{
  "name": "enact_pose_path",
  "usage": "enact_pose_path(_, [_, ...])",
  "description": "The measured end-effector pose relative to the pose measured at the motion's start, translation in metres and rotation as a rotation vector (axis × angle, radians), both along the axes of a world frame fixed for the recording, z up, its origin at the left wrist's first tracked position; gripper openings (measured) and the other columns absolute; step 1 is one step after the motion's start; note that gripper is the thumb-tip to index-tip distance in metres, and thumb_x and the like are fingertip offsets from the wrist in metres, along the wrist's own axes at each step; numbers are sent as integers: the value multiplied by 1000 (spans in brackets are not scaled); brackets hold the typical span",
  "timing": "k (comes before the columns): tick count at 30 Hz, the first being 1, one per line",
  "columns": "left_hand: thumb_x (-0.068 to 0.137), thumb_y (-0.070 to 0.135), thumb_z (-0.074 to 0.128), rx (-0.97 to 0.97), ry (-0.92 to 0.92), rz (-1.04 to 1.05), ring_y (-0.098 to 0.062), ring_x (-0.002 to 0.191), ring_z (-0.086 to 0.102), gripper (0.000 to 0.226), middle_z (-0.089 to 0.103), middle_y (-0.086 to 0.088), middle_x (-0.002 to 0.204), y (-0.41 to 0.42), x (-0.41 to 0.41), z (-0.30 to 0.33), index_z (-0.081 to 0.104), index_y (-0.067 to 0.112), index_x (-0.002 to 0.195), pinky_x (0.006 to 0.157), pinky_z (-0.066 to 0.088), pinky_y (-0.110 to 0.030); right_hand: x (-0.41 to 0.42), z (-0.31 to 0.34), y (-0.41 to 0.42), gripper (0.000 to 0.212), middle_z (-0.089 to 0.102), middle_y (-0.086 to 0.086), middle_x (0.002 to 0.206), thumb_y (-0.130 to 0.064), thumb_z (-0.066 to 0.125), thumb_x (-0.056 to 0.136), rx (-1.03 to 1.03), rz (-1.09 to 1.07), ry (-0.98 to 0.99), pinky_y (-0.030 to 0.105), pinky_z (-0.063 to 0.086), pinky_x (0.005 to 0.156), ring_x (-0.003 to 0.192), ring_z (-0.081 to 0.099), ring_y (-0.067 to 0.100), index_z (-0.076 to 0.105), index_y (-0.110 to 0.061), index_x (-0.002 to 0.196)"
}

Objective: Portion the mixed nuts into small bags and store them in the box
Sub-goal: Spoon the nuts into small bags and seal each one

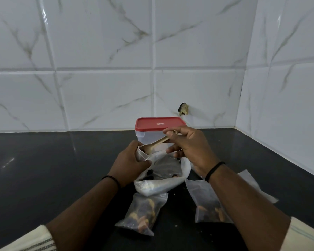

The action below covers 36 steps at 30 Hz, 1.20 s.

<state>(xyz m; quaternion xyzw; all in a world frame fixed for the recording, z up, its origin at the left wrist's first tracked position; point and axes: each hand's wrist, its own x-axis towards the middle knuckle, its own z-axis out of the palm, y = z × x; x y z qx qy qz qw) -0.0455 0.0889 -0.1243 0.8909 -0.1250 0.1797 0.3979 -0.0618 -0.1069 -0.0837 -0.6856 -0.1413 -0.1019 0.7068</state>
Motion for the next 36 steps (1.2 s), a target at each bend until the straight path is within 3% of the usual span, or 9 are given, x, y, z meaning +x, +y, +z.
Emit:
enact_pose_path(7, [79, 25, 77, -69, 4, 27, -1, 72, 57, 35, 61, 11, 84, 0, 1, 0, 54, 21, 104, 55, 36, -13, -2, 7, -6, 22, 74, 13, 107, -10, 63, 94, -40, 148, -46, 29, 56, 60, 82, 74, 28, 72, -12, 114])
enact_pose_path(12, [81, 23, 76, -154, -4, 23, 1, 74, 57, 29, 62, 12, 85, -1, 2, -1, 55, 24, 101, 56, 37, -10, 1, 8, -8, 16, 70, 13, 98, -14, 62, 96, 52, 54, -33, 24, 55, 53, 68, 71, 21, 72, -11, 108])
enact_pose_path(15, [78, 17, 74, -551, 72, -49, -13, 69, 61, 22, 66, 1, 78, -2, 3, 2, 61, 14, 96, 65, 46, -25, 5, 7, -11, 15, 64, 7, 78, -17, 61, 98, 135, -150, -2, 24, 49, 49, 52, 61, 12, 69, -5, 103])
enact_pose_path(17, [84, 10, 68, -806, 93, -92, -20, 67, 60, 21, 64, -7, 71, 1, 4, 7, 60, 7, 103, 63, 47, -34, 8, 6, -15, 16, 61, 1, 67, -18, 60, 99, 140, -265, 14, 22, 46, 46, 48, 56, 10, 69, -5, 101])
enact_pose_path(21, [82, 24, 62, -1063, 219, -237, -23, 64, 56, 49, 61, -12, 72, 9, 1, 14, 51, 3, 124, 55, 48, -30, 10, 4, -19, 17, 73, 9, 77, -17, 57, 99, 24, -298, 71, 22, 43, 44, 47, 52, 11, 69, -6, 96])
enact_pose_path(26, [96, 17, 47, -1055, 274, -292, -21, 63, 52, 33, 57, -12, 72, 2, -7, 17, 49, 3, 126, 57, 44, -29, 9, -1, -18, 16, 75, 12, 79, -14, 57, 96, -205, -250, 168, 22, 40, 43, 48, 51, 11, 71, -7, 91])
enact_pose_path(31, [91, 10, 57, -942, 205, -181, -23, 61, 53, 18, 60, -13, 70, 4, -2, 12, 56, 8, 109, 55, 45, -30, 7, -1, -19, 16, 76, 6, 75, -17, 58, 95, -301, -245, 154, 20, 39, 43, 47, 51, 9, 71, -9, 89])
enact_pose_path(34, [76, 16, 69, -719, 192, -148, -19, 62, 58, 36, 62, -12, 75, 2, 1, 8, 57, 0, 106, 55, 48, -31, 7, -2, -19, 18, 76, 1, 73, -18, 58, 96, -413, -280, 87, 18, 40, 43, 43, 52, 4, 70, -10, 85])
enact_pose_path(36, [63, 23, 70, -577, 206, -98, -18, 68, 62, 45, 67, -7, 81, -1, 0, 7, 60, 6, 103, 60, 49, -29, 7, -1, -20, 19, 75, 1, 72, -18, 58, 96, -431, -287, 59, 15, 41, 42, 40, 52, 0, 70, -10, 84])
